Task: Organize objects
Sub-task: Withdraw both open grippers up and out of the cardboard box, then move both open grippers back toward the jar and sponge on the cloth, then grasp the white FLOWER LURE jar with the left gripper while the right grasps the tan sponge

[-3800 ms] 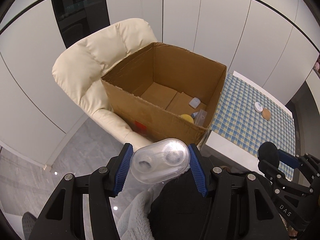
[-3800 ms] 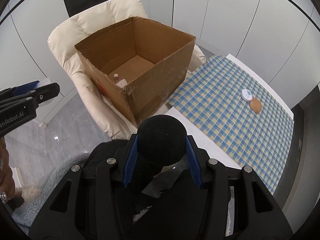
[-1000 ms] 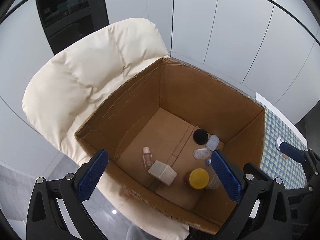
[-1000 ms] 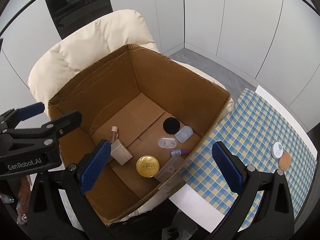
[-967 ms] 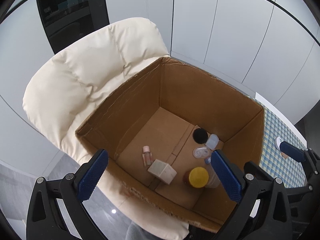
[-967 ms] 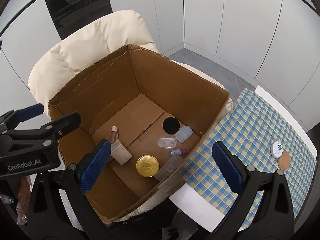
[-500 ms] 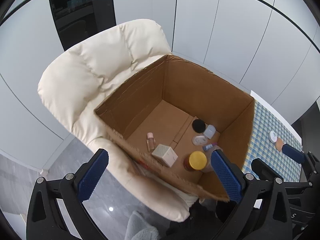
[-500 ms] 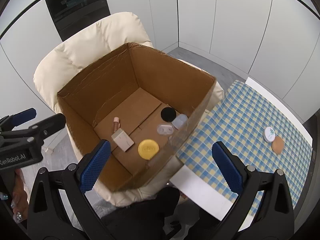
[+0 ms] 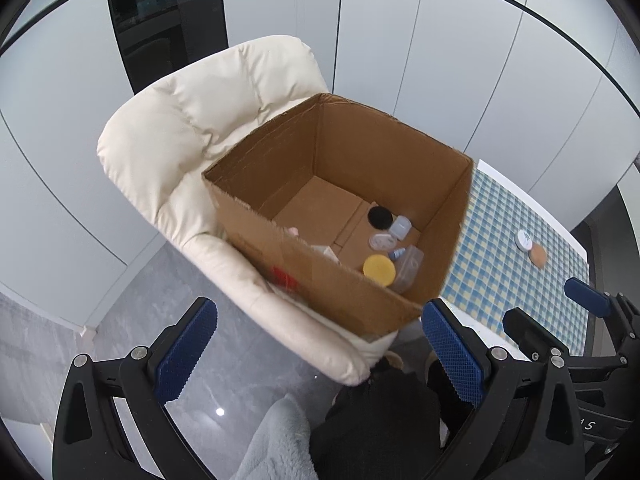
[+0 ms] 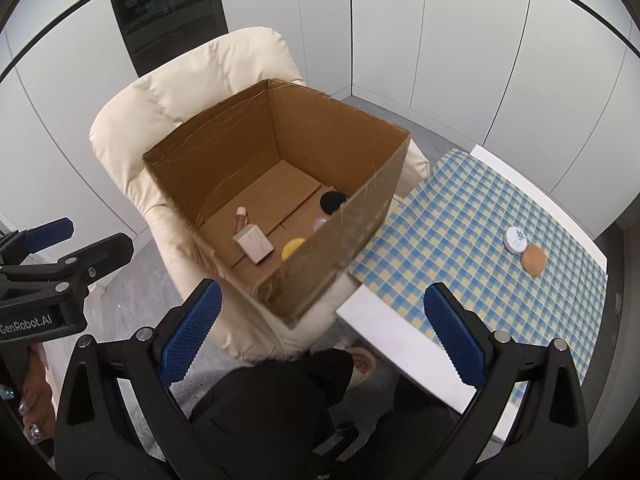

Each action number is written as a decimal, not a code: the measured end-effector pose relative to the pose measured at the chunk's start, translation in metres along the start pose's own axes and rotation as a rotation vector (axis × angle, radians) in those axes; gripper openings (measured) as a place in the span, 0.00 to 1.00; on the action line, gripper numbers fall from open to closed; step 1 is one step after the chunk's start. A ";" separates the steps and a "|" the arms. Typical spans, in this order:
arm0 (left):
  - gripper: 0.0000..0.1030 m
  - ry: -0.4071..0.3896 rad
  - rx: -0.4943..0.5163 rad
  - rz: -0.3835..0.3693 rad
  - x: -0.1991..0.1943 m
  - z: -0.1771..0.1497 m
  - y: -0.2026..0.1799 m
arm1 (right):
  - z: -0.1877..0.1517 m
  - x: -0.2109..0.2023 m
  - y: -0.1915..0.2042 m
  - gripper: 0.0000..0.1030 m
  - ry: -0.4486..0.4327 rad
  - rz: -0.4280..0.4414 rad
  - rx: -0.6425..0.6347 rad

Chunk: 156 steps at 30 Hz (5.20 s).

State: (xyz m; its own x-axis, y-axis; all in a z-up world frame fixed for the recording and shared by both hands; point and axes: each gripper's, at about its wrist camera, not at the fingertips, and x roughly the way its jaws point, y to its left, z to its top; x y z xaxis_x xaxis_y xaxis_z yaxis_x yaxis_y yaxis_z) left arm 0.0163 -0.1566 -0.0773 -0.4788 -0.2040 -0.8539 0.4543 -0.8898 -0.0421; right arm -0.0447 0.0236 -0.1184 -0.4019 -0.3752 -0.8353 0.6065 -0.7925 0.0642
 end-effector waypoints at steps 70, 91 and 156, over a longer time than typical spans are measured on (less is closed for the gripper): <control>0.99 -0.010 0.232 -0.084 -0.058 -0.083 -0.086 | -0.127 -0.106 -0.061 1.00 -0.013 -0.099 0.194; 0.99 0.005 0.409 -0.198 -0.051 -0.087 -0.175 | -0.175 -0.129 -0.144 1.00 -0.001 -0.216 0.422; 0.99 0.253 0.478 -0.158 0.309 0.028 -0.409 | -0.051 0.223 -0.423 0.99 0.092 -0.252 0.281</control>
State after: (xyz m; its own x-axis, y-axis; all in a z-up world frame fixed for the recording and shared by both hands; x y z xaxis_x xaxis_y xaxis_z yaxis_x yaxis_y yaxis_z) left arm -0.3383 0.1331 -0.3099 -0.2912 -0.0014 -0.9567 -0.0278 -0.9996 0.0099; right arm -0.3555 0.2994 -0.3602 -0.4430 -0.1173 -0.8888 0.2801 -0.9599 -0.0130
